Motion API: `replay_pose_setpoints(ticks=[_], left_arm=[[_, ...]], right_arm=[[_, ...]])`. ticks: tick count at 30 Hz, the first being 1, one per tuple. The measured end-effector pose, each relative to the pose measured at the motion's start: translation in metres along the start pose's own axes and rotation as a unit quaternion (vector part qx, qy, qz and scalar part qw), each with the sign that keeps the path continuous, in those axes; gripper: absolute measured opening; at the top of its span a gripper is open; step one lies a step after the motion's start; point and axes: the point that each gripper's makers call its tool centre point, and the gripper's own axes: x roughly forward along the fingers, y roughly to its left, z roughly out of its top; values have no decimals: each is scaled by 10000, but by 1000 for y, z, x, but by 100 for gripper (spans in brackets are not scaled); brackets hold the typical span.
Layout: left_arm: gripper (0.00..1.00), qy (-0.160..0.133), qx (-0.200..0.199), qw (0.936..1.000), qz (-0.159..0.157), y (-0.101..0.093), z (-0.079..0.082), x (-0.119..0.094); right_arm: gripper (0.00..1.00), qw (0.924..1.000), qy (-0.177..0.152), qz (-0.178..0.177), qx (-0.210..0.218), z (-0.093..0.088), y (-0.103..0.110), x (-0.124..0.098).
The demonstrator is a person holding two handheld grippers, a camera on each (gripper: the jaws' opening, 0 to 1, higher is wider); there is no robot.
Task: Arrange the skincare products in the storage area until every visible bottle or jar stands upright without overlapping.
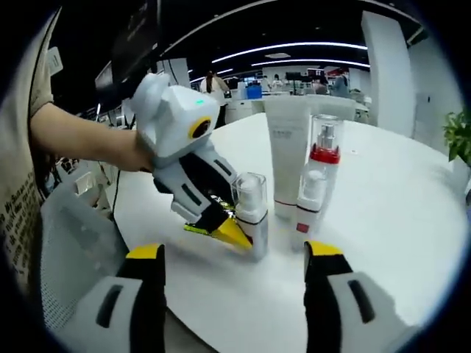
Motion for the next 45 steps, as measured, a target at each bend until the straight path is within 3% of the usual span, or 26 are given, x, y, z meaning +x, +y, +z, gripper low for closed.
replay_pose_setpoints(ticks=[6, 17, 34, 39, 45], left_arm=[[17, 48, 32, 10000, -11, 15, 6, 6], [17, 55, 78, 10000, -21, 32, 12, 14], [17, 35, 66, 10000, -47, 27, 17, 13], [27, 229, 12, 9997, -112, 21, 7, 14], [30, 246, -104, 9996, -20, 21, 6, 5]], right_arm=[[84, 9999, 10, -114, 92, -2, -9, -3], [84, 9998, 86, -121, 98, -6, -9, -3], [85, 9998, 95, -72, 139, -7, -7, -1], [85, 9998, 95, -40, 149, -7, -6, -1], [85, 9998, 129, 42, 125, -8, -2, 1]])
